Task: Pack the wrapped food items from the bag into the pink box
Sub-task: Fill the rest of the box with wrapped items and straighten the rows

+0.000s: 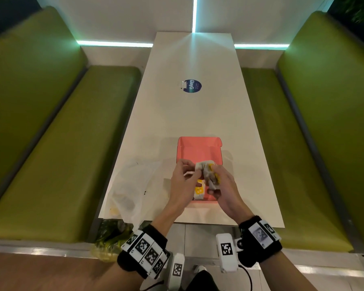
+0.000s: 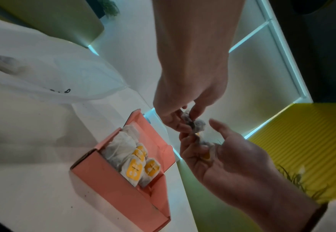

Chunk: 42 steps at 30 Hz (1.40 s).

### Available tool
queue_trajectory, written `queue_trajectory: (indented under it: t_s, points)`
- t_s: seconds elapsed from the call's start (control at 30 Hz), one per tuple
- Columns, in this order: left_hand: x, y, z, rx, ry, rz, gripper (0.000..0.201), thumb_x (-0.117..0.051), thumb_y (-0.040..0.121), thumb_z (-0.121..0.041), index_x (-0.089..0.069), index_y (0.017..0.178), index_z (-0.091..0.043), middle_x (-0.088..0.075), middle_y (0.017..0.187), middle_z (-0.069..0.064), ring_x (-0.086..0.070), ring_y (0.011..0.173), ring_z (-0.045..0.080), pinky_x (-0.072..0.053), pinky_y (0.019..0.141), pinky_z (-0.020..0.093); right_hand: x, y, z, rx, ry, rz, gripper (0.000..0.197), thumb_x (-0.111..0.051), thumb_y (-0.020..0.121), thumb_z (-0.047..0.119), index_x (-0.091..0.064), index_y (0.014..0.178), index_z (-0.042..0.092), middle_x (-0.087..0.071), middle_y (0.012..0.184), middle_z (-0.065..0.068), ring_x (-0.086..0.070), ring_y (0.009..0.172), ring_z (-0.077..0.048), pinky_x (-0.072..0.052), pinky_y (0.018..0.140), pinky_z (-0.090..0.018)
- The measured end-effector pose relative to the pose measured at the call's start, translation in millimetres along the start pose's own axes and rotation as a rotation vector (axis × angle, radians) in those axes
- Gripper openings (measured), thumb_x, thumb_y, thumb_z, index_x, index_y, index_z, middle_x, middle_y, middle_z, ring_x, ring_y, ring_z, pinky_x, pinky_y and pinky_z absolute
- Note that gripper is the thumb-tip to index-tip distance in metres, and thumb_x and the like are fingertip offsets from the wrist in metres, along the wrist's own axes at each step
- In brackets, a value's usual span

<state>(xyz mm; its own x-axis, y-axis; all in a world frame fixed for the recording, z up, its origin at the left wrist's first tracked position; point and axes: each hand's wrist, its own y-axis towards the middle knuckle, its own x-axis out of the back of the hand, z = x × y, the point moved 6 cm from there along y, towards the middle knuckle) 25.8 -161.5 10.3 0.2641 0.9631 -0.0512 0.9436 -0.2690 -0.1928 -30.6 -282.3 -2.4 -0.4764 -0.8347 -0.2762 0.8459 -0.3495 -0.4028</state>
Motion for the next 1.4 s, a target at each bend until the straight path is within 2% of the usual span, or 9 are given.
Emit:
queue_trajectory:
  t_s: [0.13, 0.33, 0.53, 0.7, 0.77, 0.97, 1.13, 1.23, 1.4]
  points:
    - [-3, -2, 0, -0.056, 0.077, 0.031, 0.021, -0.06, 0.096, -0.008, -0.059, 0.107, -0.026, -0.065, 0.1, 0.009, -0.069, 0.082, 0.024, -0.059, 0.066, 0.03, -8, -1, 2, 0.037, -0.063, 0.047, 0.016, -0.056, 0.099, 0.022, -0.065, 0.107, 0.012, -0.064, 0.083, -0.003, -0.06, 0.067, -0.013, -0.045, 0.051, -0.022]
    - [13, 0, 5, 0.01, -0.051, -0.096, 0.004, -0.058, 0.095, -0.003, -0.059, 0.099, -0.003, -0.067, 0.093, 0.013, -0.071, 0.082, 0.027, -0.06, 0.068, 0.034, 1, 2, -3, 0.02, -0.094, 0.019, 0.02, -0.061, 0.096, 0.017, -0.06, 0.115, 0.016, -0.063, 0.08, -0.004, -0.059, 0.069, -0.019, -0.049, 0.057, -0.032]
    - [24, 0, 7, 0.087, -0.243, -0.096, 0.011, -0.057, 0.093, 0.001, -0.059, 0.092, -0.009, -0.066, 0.094, 0.015, -0.067, 0.083, 0.021, -0.052, 0.066, 0.03, 8, 4, -1, -0.04, -0.052, 0.024, 0.027, -0.045, 0.082, -0.011, -0.06, 0.094, 0.008, -0.06, 0.081, -0.014, -0.058, 0.069, -0.022, -0.047, 0.05, -0.031]
    - [28, -2, 7, 0.095, -0.292, -0.102, 0.011, -0.061, 0.091, 0.001, -0.06, 0.09, -0.01, -0.069, 0.089, 0.01, -0.068, 0.085, 0.024, -0.051, 0.071, 0.034, 5, 8, 3, -0.086, -0.034, 0.038, 0.018, -0.054, 0.088, 0.013, -0.054, 0.07, 0.012, -0.049, 0.075, -0.014, -0.042, 0.058, -0.018, -0.029, 0.044, -0.025]
    - [31, -2, 6, 0.07, -0.269, -0.122, 0.011, -0.061, 0.091, 0.0, -0.058, 0.088, -0.01, -0.067, 0.088, 0.011, -0.067, 0.083, 0.023, -0.051, 0.068, 0.033, 4, 9, 3, -0.063, -0.123, 0.049, 0.021, -0.059, 0.091, 0.022, -0.053, 0.074, 0.01, -0.043, 0.076, -0.015, -0.039, 0.055, -0.017, -0.025, 0.045, -0.026]
    - [45, -2, 0, 0.021, -0.255, -0.182, 0.011, -0.056, 0.095, 0.001, -0.052, 0.089, -0.007, -0.063, 0.089, 0.013, -0.066, 0.076, 0.017, -0.05, 0.059, 0.028, 9, 8, 0, -0.018, -0.266, 0.044, 0.017, -0.052, 0.089, 0.001, -0.058, 0.078, 0.014, -0.056, 0.078, -0.009, -0.043, 0.056, -0.014, -0.027, 0.044, -0.022]
    - [51, -3, -4, -0.028, -0.211, -0.172, 0.015, -0.054, 0.094, 0.006, -0.046, 0.104, -0.002, -0.06, 0.1, 0.019, -0.068, 0.079, 0.017, -0.052, 0.057, 0.026, 6, 9, 10, 0.148, -0.459, -0.008, 0.029, -0.042, 0.089, -0.005, -0.062, 0.08, 0.012, -0.057, 0.069, -0.004, -0.043, 0.052, -0.007, -0.032, 0.045, -0.016]
    - [46, -5, -7, -0.064, -0.172, -0.124, 0.018, -0.051, 0.096, 0.006, -0.046, 0.107, -0.007, -0.067, 0.097, 0.008, -0.068, 0.081, 0.018, -0.053, 0.057, 0.027, -14, 6, 17, 0.303, -0.553, 0.055, 0.025, -0.051, 0.092, 0.002, -0.065, 0.095, 0.023, -0.056, 0.067, 0.007, -0.049, 0.06, -0.007, -0.04, 0.055, -0.02]
    - [36, -12, -13, -0.16, -0.057, -0.011, 0.023, -0.044, 0.099, 0.006, -0.053, 0.108, -0.013, -0.064, 0.093, 0.0, -0.063, 0.08, 0.014, -0.052, 0.059, 0.032, -37, -1, 23, 0.447, -0.594, 0.07, 0.02, -0.063, 0.093, 0.015, -0.065, 0.108, 0.029, -0.062, 0.076, 0.002, -0.058, 0.072, -0.014, -0.047, 0.067, -0.025]
